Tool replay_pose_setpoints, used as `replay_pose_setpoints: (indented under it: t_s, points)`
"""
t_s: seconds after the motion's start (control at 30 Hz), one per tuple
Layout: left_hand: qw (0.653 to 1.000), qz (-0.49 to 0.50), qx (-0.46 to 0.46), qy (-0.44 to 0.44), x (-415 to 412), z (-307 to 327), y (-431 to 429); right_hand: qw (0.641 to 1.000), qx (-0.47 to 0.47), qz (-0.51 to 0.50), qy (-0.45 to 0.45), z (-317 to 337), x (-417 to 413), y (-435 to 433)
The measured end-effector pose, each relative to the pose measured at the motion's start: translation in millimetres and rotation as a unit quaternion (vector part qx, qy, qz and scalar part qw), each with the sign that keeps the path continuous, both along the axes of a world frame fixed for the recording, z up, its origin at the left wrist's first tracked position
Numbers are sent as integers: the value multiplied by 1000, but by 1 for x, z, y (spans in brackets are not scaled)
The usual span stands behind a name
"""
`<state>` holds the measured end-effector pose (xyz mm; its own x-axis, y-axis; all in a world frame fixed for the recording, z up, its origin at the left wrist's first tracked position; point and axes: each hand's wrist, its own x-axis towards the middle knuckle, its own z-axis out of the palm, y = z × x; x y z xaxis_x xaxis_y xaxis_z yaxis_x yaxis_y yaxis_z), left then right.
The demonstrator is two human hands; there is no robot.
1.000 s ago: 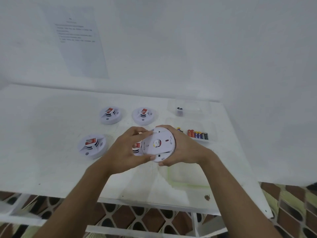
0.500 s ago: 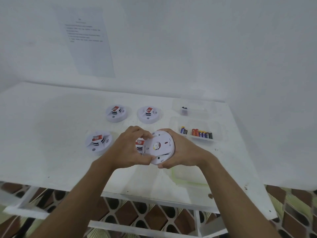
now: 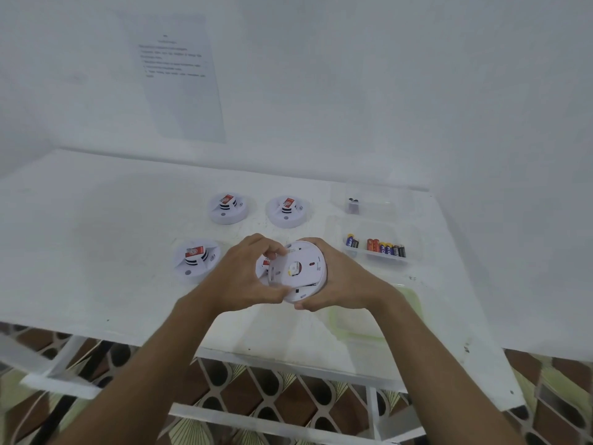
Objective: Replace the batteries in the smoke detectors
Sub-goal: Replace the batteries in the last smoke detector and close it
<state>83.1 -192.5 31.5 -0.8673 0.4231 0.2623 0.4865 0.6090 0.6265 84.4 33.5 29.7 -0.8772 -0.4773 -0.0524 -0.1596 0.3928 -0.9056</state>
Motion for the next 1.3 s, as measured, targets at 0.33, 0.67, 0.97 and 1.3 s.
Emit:
replay_pose_setpoints:
  t_s: [0.33, 0.67, 0.97, 1.3]
  points:
    - [999, -13, -32, 15, 3, 9, -8, 1000, -6, 17, -20, -1, 0, -6]
    - [1000, 12, 8, 7, 2, -6, -13, 998, 54, 20, 13, -3, -1, -16]
    - [994, 66, 73, 48, 2, -16, -36, 998, 59, 8, 19, -10, -1, -10]
    - [989, 54, -94, -98, 6, -42, -77, 999, 1, -41, 12, -21, 3, -5]
